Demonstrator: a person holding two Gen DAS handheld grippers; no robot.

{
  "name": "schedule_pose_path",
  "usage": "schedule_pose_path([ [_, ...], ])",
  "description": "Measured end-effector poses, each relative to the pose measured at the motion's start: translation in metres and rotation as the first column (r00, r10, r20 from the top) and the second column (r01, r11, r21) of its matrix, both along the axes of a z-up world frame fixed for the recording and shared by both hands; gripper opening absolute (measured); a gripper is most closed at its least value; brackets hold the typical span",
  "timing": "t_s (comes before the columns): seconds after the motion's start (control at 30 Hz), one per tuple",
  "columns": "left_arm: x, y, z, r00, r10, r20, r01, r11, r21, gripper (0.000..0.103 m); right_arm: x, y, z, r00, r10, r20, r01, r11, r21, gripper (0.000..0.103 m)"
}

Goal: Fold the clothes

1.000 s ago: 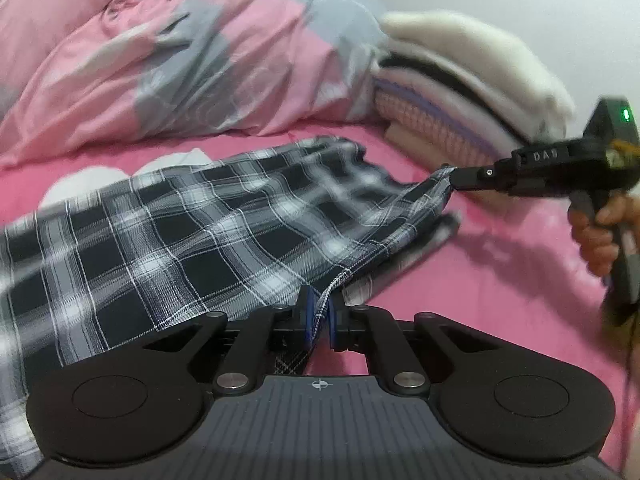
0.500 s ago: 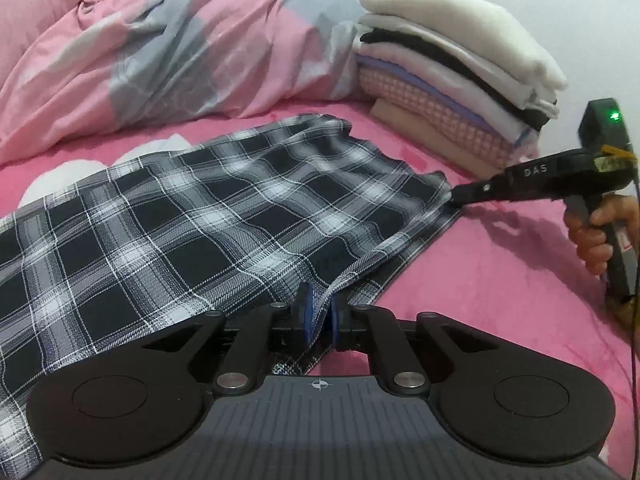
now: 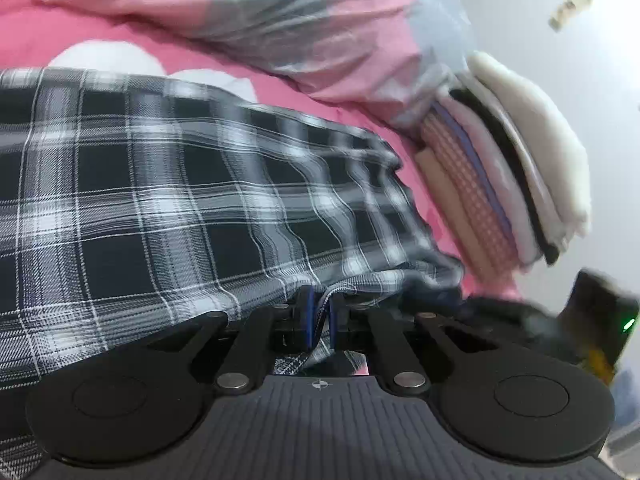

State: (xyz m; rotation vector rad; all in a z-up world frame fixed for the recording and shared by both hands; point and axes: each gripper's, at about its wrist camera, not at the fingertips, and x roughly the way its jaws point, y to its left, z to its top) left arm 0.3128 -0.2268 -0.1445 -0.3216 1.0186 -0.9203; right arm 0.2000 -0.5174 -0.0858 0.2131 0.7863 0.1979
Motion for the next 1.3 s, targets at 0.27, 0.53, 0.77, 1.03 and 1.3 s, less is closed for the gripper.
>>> schedule_pose_path([
  [0.27, 0.004, -0.003, 0.001, 0.999, -0.042, -0.02, 0.043, 0.999, 0.015, 0.006, -0.034, 0.005, 0.037, 0.997, 0.074, -0.023, -0.073, 0.997, 0.034, 0.007],
  [0.53, 0.015, -0.005, 0.004, 0.994, -0.089, -0.058, 0.092, 0.995, 0.038, 0.006, 0.013, 0.071, 0.009, 0.964, 0.264, -0.009, -0.264, 0.964, -0.015, 0.007],
  [0.77, 0.024, 0.001, 0.003, 0.989, -0.104, -0.104, 0.107, 0.994, 0.019, 0.005, 0.017, 0.083, 0.026, 0.953, 0.286, 0.103, -0.287, 0.958, -0.005, 0.008],
  [1.03, 0.035, -0.002, 0.003, 0.977, -0.151, -0.151, 0.152, 0.988, -0.007, 0.005, 0.026, 0.111, 0.004, 0.887, 0.453, 0.094, -0.456, 0.89, 0.019, 0.007],
  [1.3, 0.044, -0.002, 0.004, 0.967, -0.169, -0.188, 0.166, 0.986, -0.03, 0.005, 0.034, 0.125, 0.001, 0.837, 0.534, 0.118, -0.54, 0.841, 0.029, 0.007],
])
